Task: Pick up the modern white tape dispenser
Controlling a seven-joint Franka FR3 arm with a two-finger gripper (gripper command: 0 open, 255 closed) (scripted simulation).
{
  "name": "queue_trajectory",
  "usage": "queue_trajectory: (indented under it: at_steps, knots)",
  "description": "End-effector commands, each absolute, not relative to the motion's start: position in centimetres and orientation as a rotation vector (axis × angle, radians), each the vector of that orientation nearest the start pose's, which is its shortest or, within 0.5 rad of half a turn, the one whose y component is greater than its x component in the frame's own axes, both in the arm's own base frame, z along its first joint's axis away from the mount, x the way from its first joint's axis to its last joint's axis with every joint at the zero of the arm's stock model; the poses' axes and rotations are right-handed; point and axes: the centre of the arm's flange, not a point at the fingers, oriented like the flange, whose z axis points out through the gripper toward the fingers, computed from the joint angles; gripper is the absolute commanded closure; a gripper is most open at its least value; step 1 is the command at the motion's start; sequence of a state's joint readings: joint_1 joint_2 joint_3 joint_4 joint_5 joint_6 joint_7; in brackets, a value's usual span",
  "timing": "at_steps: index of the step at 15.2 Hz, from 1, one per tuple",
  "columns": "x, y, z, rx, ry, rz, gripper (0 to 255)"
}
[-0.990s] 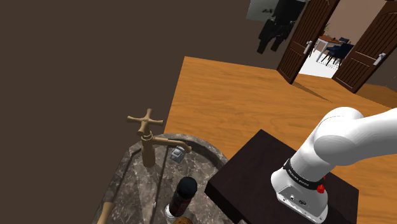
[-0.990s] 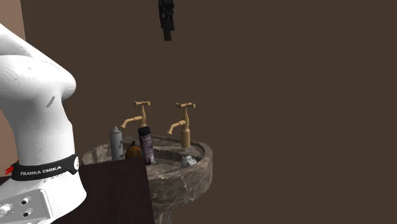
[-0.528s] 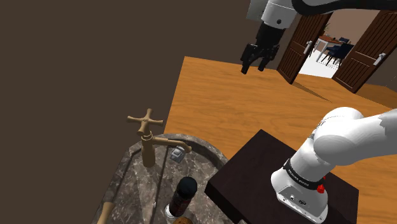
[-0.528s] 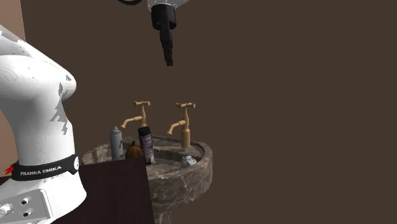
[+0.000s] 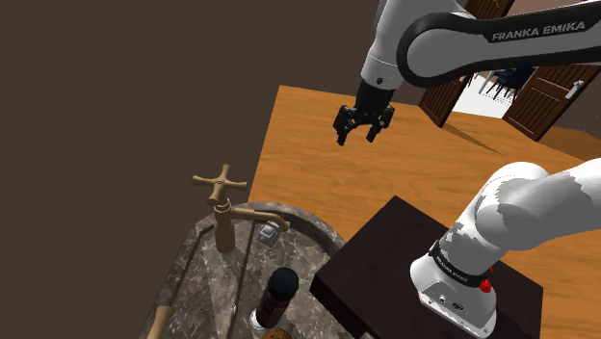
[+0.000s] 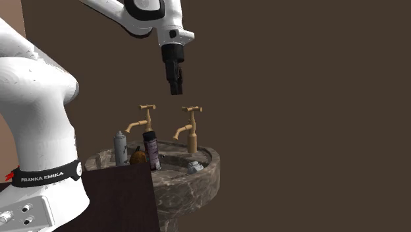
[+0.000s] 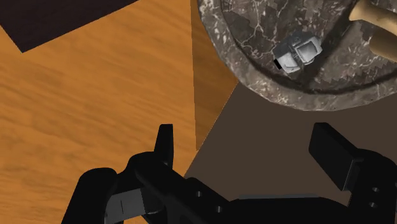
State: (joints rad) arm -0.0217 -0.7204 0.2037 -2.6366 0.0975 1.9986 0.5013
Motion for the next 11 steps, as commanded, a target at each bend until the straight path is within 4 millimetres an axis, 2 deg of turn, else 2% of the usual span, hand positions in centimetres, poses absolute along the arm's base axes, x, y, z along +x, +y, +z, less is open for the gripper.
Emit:
queue_trajectory:
  at_steps: [1,11]
  knots:
    - [34.1,8.3,44.6,-3.079,0.693,-0.129,0]
    - [37.6,14.6,33.4,-3.000,0.984,-0.099,0]
